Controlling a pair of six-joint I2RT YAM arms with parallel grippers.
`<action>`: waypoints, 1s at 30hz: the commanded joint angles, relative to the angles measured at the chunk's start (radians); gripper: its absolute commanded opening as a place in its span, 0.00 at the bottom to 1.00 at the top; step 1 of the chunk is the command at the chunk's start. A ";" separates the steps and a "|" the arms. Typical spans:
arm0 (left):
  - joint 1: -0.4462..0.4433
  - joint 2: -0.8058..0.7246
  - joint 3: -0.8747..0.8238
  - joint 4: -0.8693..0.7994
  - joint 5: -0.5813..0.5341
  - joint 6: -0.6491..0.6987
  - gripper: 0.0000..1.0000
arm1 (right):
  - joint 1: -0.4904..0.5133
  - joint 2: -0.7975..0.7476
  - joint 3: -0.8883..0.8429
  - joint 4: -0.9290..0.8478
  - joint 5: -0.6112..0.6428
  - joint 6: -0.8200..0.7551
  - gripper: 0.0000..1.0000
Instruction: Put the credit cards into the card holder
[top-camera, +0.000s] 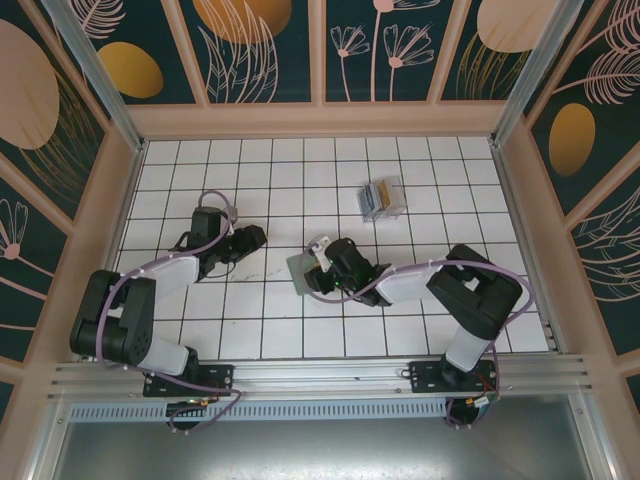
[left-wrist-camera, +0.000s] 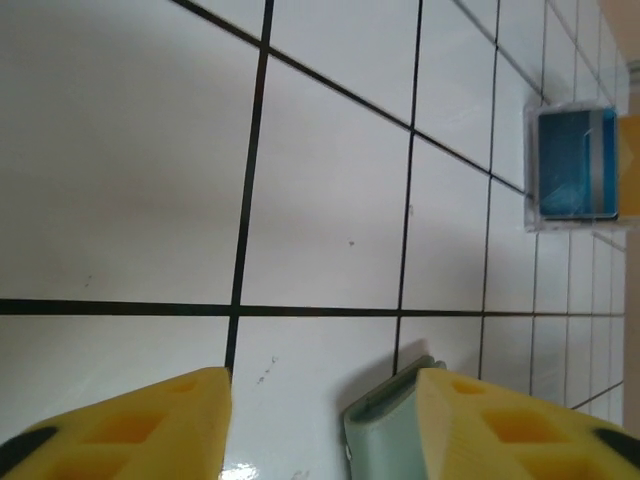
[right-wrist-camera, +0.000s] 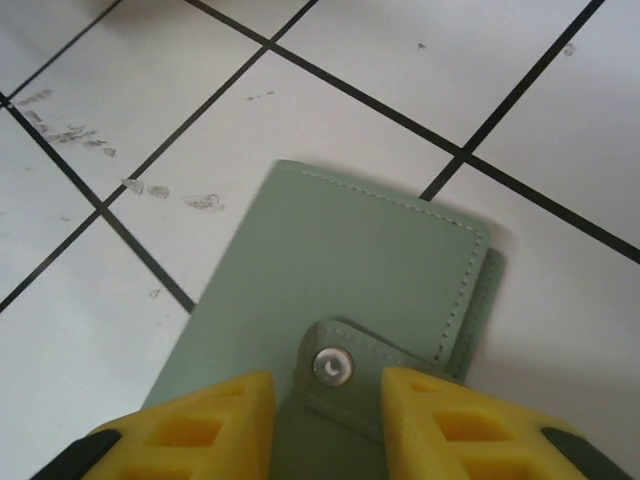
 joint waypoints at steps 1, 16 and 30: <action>0.010 -0.123 -0.016 0.004 -0.100 0.058 0.60 | 0.000 -0.175 -0.037 0.027 0.041 0.014 0.35; 0.008 -0.619 -0.099 0.115 -0.715 0.233 0.99 | -0.248 -0.992 -0.323 0.198 0.404 -0.198 0.99; 0.038 -0.338 -0.442 0.822 -0.813 0.742 0.99 | -0.720 -0.997 -0.698 0.454 0.304 -0.154 0.99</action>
